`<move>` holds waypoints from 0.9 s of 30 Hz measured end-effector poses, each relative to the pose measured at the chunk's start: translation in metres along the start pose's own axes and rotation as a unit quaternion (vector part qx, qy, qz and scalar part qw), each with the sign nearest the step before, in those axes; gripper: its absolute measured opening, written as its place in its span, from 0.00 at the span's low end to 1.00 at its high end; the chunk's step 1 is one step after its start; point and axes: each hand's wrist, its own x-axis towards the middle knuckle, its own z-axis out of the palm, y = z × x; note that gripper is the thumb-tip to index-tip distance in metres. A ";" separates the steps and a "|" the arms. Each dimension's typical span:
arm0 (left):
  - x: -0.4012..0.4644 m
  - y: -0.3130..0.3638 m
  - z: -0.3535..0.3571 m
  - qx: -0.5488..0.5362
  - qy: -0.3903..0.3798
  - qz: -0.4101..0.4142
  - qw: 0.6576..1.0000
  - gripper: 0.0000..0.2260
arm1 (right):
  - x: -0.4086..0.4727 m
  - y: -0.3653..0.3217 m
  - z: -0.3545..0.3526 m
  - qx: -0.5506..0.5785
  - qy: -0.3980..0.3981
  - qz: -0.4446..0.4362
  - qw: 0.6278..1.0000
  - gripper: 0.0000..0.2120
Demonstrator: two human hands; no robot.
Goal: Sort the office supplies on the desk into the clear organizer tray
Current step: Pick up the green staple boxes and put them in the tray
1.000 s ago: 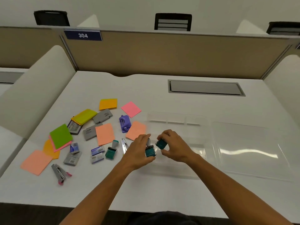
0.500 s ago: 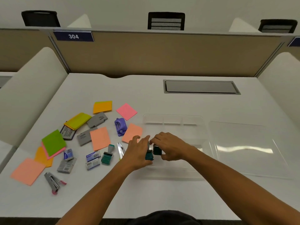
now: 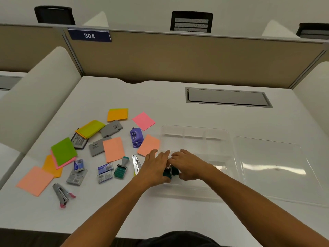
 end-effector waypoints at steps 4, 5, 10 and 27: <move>-0.003 -0.006 0.004 0.003 0.034 0.022 0.999 0.41 | -0.005 0.000 -0.003 0.030 -0.014 0.005 0.999 0.26; -0.004 -0.008 0.006 -0.007 0.042 0.026 0.999 0.40 | -0.007 0.000 -0.004 0.040 -0.011 0.009 0.999 0.25; -0.017 -0.020 0.015 -0.070 0.093 0.045 0.992 0.37 | -0.013 0.001 -0.010 0.106 0.018 0.053 0.993 0.19; -0.081 -0.088 0.036 -0.121 0.249 -0.185 0.943 0.35 | 0.038 -0.058 -0.031 0.223 0.123 0.030 0.966 0.19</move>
